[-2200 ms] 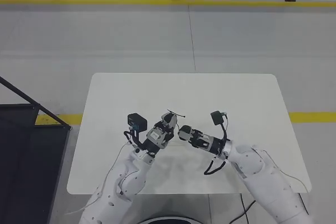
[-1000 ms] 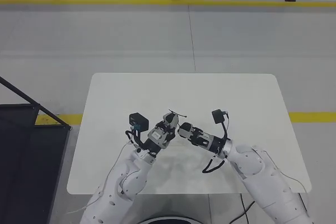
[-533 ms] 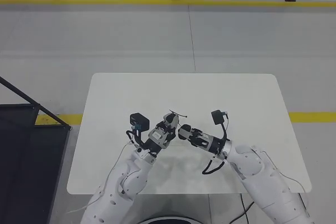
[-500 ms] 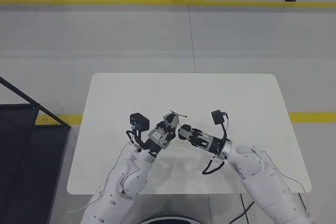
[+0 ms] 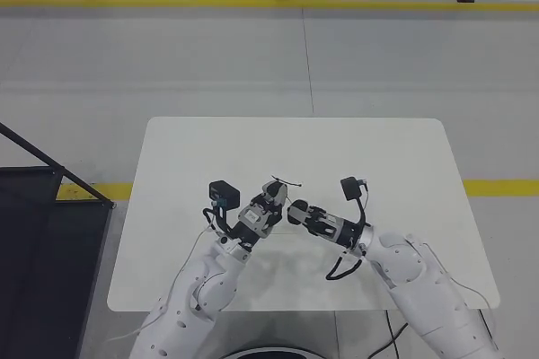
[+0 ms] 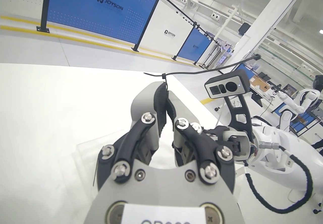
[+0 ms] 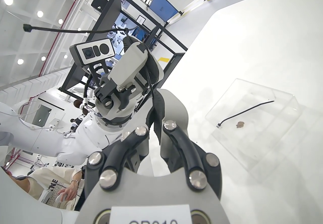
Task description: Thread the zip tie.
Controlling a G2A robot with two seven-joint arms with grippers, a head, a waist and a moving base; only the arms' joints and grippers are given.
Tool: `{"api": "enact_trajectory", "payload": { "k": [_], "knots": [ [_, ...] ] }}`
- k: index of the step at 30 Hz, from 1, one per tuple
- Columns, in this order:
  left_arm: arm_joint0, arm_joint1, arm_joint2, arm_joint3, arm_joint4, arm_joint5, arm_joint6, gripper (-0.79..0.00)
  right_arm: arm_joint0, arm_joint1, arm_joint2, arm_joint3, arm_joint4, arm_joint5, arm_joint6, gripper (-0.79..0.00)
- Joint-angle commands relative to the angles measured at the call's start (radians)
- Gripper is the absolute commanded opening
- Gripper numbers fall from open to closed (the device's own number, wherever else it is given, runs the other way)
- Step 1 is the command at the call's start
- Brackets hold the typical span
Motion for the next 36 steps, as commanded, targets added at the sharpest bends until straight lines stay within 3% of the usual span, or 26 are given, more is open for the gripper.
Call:
{"api": "enact_trajectory", "payload": {
  "k": [1, 7, 14, 19, 21, 27, 36],
  "knots": [
    [-0.001, 0.000, 0.000, 0.000, -0.002, 0.002, -0.005, -0.179, -0.001, 0.000, 0.003, -0.001, 0.004, -0.001, 0.004, -0.785],
    [-0.002, 0.000, -0.012, -0.001, -0.049, -0.008, -0.035, -0.099, 0.000, 0.001, 0.014, 0.007, 0.037, 0.000, 0.026, -0.785],
    [0.022, 0.007, -0.074, -0.003, -0.153, -0.051, -0.051, -0.089, 0.013, 0.003, 0.028, 0.032, 0.127, 0.004, 0.105, -0.785],
    [0.043, 0.016, -0.133, -0.022, -0.243, -0.098, -0.094, -0.089, 0.033, 0.013, 0.047, 0.063, 0.318, 0.008, 0.291, -0.785],
    [0.050, 0.019, -0.148, -0.035, -0.253, -0.105, -0.108, 0.000, 0.039, 0.017, 0.058, 0.074, 0.410, -0.002, 0.381, -0.785],
    [0.065, 0.020, -0.151, -0.054, -0.215, -0.085, -0.080, 0.000, 0.045, 0.034, 0.094, 0.097, 0.627, 0.006, 0.638, -0.785],
    [0.065, 0.020, -0.151, -0.054, -0.215, -0.085, -0.080, 0.000, 0.042, 0.038, 0.102, 0.092, 0.638, 0.026, 0.658, -0.785]
  ]
}}
